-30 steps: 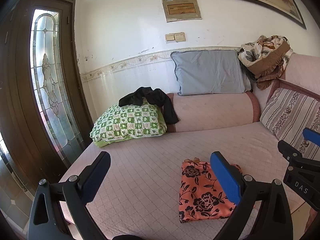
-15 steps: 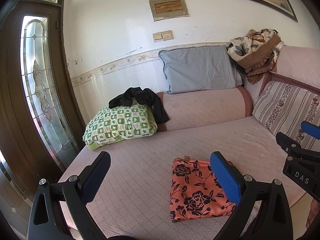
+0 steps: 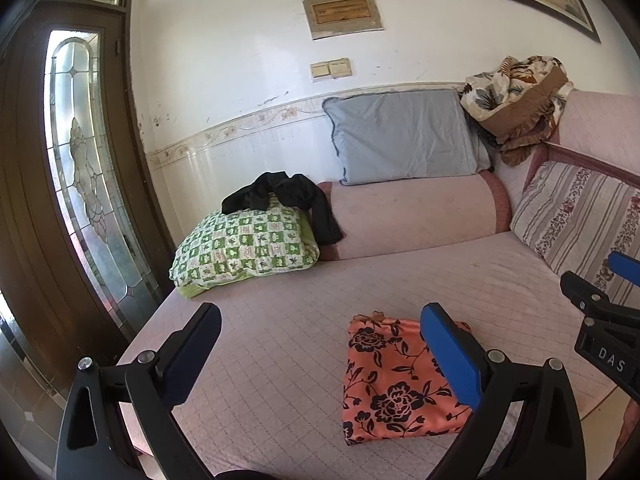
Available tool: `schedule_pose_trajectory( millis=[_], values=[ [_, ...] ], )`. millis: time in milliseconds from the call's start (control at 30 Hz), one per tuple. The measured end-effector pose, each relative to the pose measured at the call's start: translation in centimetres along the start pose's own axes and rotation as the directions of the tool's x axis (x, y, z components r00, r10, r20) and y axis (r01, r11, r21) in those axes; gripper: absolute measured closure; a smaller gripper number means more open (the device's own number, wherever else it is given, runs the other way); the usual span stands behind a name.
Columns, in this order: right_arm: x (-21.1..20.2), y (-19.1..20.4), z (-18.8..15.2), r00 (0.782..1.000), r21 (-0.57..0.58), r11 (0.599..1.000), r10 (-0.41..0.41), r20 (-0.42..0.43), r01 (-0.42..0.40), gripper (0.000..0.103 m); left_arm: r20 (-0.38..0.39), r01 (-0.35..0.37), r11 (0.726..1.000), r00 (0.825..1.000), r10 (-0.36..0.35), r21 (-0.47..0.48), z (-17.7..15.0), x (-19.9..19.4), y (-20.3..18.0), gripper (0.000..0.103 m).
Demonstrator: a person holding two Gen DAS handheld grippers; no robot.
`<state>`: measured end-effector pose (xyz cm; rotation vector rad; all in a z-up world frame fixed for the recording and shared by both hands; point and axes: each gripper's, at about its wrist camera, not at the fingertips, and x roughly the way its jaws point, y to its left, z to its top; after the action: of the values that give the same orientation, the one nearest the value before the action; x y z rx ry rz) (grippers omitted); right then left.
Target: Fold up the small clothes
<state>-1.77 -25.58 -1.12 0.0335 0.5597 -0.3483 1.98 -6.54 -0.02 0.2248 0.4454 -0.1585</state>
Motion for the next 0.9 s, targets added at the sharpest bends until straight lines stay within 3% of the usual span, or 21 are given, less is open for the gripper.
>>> schedule_pose_trajectory(
  millis=[900],
  values=[
    [-0.1,2.9,-0.2,0.999,-0.061,0.997,0.041,-0.004,-0.041,0.028,0.000,-0.085,0.992,0.996,0.086,-0.090,-0.5,0.5,3.9,0.003]
  ],
)
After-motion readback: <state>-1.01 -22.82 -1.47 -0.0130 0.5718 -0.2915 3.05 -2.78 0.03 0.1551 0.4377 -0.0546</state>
